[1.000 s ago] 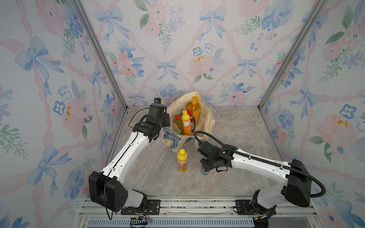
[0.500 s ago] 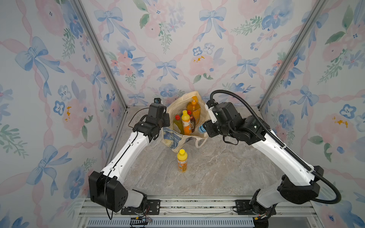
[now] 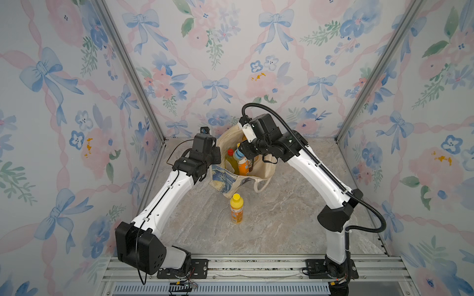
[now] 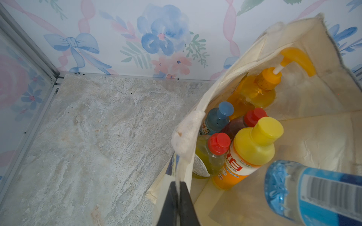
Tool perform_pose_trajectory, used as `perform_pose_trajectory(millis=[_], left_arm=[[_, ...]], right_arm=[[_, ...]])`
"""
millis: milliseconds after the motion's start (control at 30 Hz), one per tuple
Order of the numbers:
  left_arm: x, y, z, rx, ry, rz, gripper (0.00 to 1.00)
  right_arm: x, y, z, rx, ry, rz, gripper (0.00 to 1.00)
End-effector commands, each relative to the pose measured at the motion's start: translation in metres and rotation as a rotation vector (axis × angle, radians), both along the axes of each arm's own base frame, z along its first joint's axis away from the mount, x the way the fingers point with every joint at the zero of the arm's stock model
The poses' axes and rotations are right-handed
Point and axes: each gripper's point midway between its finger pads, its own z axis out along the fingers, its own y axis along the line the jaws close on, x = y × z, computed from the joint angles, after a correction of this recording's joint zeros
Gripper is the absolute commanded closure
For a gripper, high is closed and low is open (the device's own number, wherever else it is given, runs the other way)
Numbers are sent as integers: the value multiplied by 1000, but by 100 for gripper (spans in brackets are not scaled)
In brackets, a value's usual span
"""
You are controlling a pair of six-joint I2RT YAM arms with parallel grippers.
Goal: Pack dish soap into the shopping bag
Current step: Pick up the bottle of dish soap at the center of the board, then place the bottle of dish soap in the shopping bag.
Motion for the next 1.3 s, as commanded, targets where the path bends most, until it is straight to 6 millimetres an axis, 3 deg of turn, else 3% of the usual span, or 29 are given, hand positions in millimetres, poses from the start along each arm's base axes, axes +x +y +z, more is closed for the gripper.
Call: perform_pose_trajectory(millis=[0, 200, 500, 1267], left_arm=[[7, 0, 8, 7, -15, -7, 100], [9, 1, 10, 17, -22, -6, 100], [6, 1, 7, 10, -14, -3, 100], [1, -4, 2, -23, 1, -21, 100]], right_arm=[[-7, 17, 5, 14, 7, 98, 100], [0, 41, -37, -36, 60, 151, 100], [12, 61, -86, -81, 102, 204, 100], [35, 100, -175, -158, 112, 241, 99]])
